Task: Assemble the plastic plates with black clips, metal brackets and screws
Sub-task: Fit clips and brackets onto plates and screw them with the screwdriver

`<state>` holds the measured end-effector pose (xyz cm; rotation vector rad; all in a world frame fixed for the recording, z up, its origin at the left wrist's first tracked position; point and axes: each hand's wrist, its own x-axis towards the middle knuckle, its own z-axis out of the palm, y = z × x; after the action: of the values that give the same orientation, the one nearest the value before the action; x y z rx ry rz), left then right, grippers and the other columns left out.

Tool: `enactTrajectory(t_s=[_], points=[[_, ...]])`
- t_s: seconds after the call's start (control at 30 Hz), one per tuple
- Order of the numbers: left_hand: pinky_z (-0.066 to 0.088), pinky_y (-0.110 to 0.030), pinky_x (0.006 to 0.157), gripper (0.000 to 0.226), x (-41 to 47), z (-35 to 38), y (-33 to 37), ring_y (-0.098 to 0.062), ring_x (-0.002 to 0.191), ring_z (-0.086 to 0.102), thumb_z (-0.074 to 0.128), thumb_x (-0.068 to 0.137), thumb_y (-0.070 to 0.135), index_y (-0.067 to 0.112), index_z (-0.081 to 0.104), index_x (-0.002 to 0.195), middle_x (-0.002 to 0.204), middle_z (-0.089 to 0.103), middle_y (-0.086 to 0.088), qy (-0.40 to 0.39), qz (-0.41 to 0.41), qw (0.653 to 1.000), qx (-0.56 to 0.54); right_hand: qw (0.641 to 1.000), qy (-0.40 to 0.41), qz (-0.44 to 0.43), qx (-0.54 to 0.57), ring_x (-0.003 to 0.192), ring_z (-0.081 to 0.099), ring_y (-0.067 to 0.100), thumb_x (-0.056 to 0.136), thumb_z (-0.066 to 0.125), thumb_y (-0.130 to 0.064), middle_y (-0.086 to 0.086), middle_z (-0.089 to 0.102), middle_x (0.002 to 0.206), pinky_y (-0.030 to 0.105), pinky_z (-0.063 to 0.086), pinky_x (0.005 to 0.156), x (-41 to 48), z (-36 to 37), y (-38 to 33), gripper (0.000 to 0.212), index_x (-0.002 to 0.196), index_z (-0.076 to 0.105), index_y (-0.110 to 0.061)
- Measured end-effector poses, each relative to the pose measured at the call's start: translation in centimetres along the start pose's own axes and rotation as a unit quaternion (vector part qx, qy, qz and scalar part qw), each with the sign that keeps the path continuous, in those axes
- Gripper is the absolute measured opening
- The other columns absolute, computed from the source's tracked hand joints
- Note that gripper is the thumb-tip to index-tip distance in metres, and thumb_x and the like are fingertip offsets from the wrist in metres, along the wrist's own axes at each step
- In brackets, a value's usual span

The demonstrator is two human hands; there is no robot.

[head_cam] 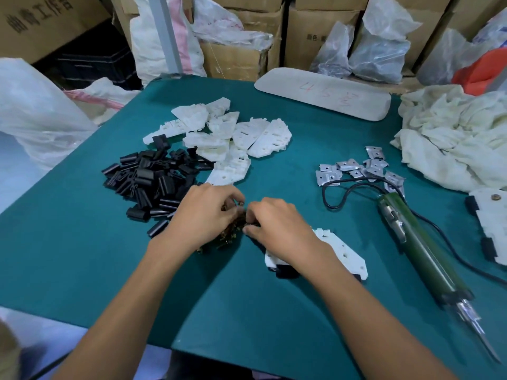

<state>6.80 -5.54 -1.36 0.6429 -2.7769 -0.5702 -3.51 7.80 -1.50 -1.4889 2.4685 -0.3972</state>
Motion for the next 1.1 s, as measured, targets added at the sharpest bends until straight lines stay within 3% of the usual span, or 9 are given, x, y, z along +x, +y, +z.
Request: enactTrajectory(t_s=[0.13, 0.2, 0.27, 0.4, 0.6, 0.73, 0.87, 0.97, 1.1], points=[[0.046, -0.016, 0.072, 0.017, -1.6, 0.5, 0.7, 0.0, 0.069, 0.06, 0.072, 0.084, 0.032, 0.037, 0.07, 0.1, 0.08, 0.07, 0.019, 0.047, -0.045, 0.975, -0.211, 0.988, 0.079, 0.02, 0.13, 0.09, 0.062, 0.015, 0.094, 0.067, -0.03, -0.007, 0.071, 0.09, 0.034, 0.047, 0.081, -2.1, -2.2, 1.4, 0.008, 0.094, 0.072, -0.024], [0.049, -0.019, 0.074, 0.026, -2.7, 1.4, 2.1, -0.005, 0.072, 0.064, 0.07, 0.083, 0.036, 0.044, 0.07, 0.108, 0.086, 0.072, 0.019, 0.027, -0.026, 0.954, -0.299, 0.952, 0.129, 0.054, 0.271, 0.073, 0.061, 0.005, 0.09, 0.072, -0.024, -0.012, 0.071, 0.078, 0.024, 0.047, 0.073, -4.1, -3.7, 3.2, 0.003, 0.088, 0.073, -0.025], [0.052, -0.023, 0.076, 0.023, -3.4, 2.6, 3.4, -0.009, 0.078, 0.068, 0.073, 0.083, 0.038, 0.049, 0.07, 0.104, 0.09, 0.074, 0.021, 0.01, -0.011, 0.949, -0.315, 0.915, 0.161, 0.087, 0.361, 0.067, 0.061, 0.006, 0.089, 0.073, -0.016, -0.01, 0.071, 0.073, 0.021, 0.05, 0.07, -6.6, -4.7, 5.2, 0.01, 0.086, 0.075, -0.025], [0.044, -0.013, 0.07, 0.019, -3.9, 4.2, 4.2, 0.002, 0.075, 0.062, 0.079, 0.085, 0.028, 0.043, 0.075, 0.095, 0.086, 0.072, 0.026, -0.029, 0.0, 0.96, -0.278, 0.88, 0.187, 0.128, 0.418, 0.066, 0.064, 0.009, 0.093, 0.066, 0.001, 0.006, 0.073, 0.075, 0.02, 0.056, 0.066, -11.1, -4.8, 8.5, 0.024, 0.09, 0.076, -0.021], [0.043, -0.014, 0.075, 0.02, -4.3, 3.8, 4.7, -0.004, 0.085, 0.057, 0.078, 0.086, 0.022, 0.031, 0.078, 0.104, 0.08, 0.066, 0.028, -0.021, 0.053, 0.982, -0.182, 0.921, 0.165, 0.148, 0.321, 0.066, 0.062, 0.006, 0.093, 0.07, -0.008, -0.011, 0.074, 0.073, 0.017, 0.048, 0.068, -14.0, -3.7, 11.2, 0.024, 0.089, 0.078, -0.031], [0.04, -0.02, 0.079, 0.02, -4.3, 3.9, 5.0, -0.007, 0.089, 0.053, 0.073, 0.091, 0.025, 0.027, 0.076, 0.112, 0.096, 0.069, 0.019, -0.03, 0.126, 0.986, -0.109, 0.949, 0.127, 0.144, 0.252, 0.077, 0.068, 0.008, 0.094, 0.069, -0.019, -0.013, 0.076, 0.082, 0.025, 0.052, 0.075, -13.9, -3.5, 11.1, 0.017, 0.095, 0.078, -0.033], [0.039, -0.018, 0.084, 0.027, -4.5, 4.2, 4.9, -0.006, 0.095, 0.051, 0.07, 0.089, 0.047, 0.033, 0.074, 0.112, 0.1, 0.064, 0.019, -0.024, 0.122, 0.985, -0.12, 0.974, 0.116, 0.11, 0.158, 0.083, 0.063, -0.004, 0.095, 0.067, -0.02, -0.016, 0.073, 0.087, 0.011, 0.044, 0.075, -13.7, -4.3, 10.6, 0.017, 0.103, 0.08, -0.027], [0.044, -0.025, 0.084, 0.022, -4.6, 4.5, 5.3, -0.005, 0.092, 0.054, 0.069, 0.089, 0.045, 0.031, 0.076, 0.104, 0.096, 0.064, 0.019, -0.01, 0.103, 0.984, -0.148, 0.991, 0.082, 0.073, 0.078, 0.091, 0.065, 0.009, 0.099, 0.063, -0.022, -0.007, 0.072, 0.098, 0.033, 0.05, 0.088, -13.2, -4.4, 10.0, 0.02, 0.111, 0.079, -0.024], [0.047, -0.027, 0.083, 0.015, -4.7, 4.5, 5.4, -0.008, 0.09, 0.059, 0.074, 0.09, 0.023, 0.026, 0.077, 0.104, 0.094, 0.071, 0.018, -0.005, 0.111, 0.981, -0.159, 0.998, 0.031, 0.048, 0.003, 0.103, 0.062, 0.02, 0.103, 0.055, -0.029, -0.002, 0.067, 0.106, 0.038, 0.047, 0.092, -13.2, -4.7, 10.0, 0.023, 0.116, 0.073, -0.022]])
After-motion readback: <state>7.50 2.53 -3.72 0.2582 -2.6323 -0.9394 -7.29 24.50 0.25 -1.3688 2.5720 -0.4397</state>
